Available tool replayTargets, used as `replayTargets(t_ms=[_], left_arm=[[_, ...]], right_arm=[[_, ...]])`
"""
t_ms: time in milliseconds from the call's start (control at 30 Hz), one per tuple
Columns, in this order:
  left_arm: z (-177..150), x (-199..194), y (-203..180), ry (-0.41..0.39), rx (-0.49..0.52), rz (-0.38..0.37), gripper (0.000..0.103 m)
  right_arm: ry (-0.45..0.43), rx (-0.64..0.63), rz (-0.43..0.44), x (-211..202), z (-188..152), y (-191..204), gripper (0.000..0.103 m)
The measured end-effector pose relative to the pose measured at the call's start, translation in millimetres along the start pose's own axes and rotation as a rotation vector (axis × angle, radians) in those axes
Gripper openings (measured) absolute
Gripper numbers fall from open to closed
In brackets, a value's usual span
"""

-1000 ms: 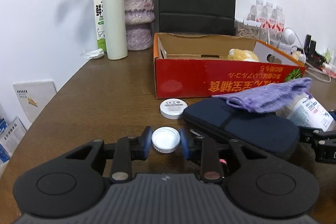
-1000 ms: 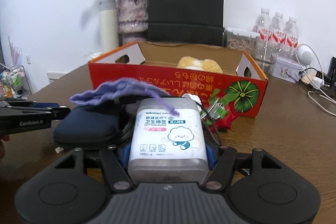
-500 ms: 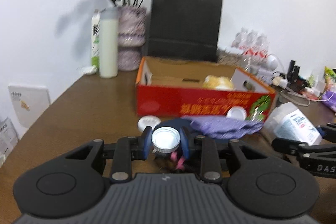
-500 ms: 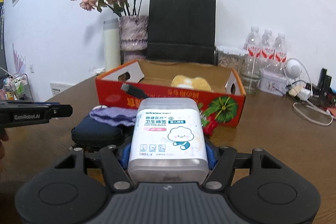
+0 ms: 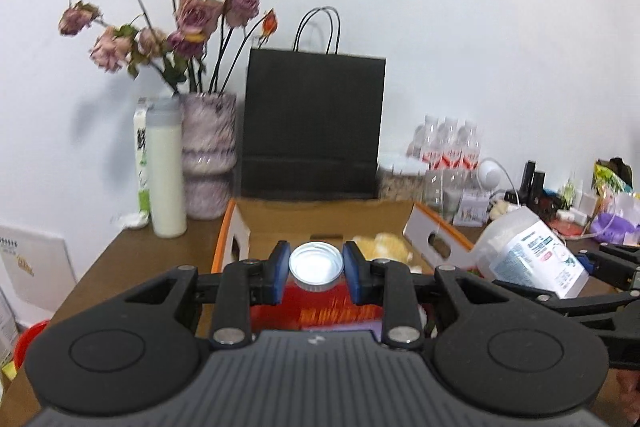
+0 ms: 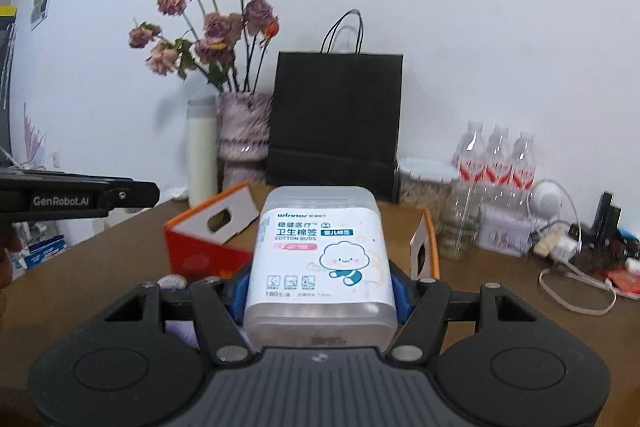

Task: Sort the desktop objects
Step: 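Carry both into the cardboard box and open both tools to release them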

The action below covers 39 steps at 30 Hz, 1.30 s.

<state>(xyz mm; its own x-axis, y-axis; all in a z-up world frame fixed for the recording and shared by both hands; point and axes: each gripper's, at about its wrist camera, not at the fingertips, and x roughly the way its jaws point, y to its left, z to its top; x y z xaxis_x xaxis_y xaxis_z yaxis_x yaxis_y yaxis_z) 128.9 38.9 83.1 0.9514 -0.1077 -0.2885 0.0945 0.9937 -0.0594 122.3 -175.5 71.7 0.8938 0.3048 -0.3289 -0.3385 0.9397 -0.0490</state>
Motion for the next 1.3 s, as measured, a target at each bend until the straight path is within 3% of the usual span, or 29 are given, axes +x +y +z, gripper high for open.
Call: replayTargets(t_ms=[233,433,767,933,1300], left_arm=[[20.2,34.6,-9.5,-0.03,-0.053,-0.015,0.029],[33.3,75.2,-7.2,-0.035,-0.078,0.016,0.029],[25.3,168.7,23.3,0.111,-0.09,0.092,0.029],[10.2,192.8,29.6,0.181,-0.057,0.116,0.029],[-0.7,204.7,35.5,0.244,-0.052,0.129,0.029]], right_arm=[[-0.031,0.061,-0.039,52.5,20.7,-22.0,0.063],[-0.008,0.107,-0.07,107.2,30.8,-40.7,0.063],[0.12,0.127,-0.097,188.3,21.0,-70.3,0.063],[0.193,0.125,-0.111,208.4,11.4,-70.6,0.063],[0.225,0.087,-0.097,212.7,2.3,-61.6,0.063]])
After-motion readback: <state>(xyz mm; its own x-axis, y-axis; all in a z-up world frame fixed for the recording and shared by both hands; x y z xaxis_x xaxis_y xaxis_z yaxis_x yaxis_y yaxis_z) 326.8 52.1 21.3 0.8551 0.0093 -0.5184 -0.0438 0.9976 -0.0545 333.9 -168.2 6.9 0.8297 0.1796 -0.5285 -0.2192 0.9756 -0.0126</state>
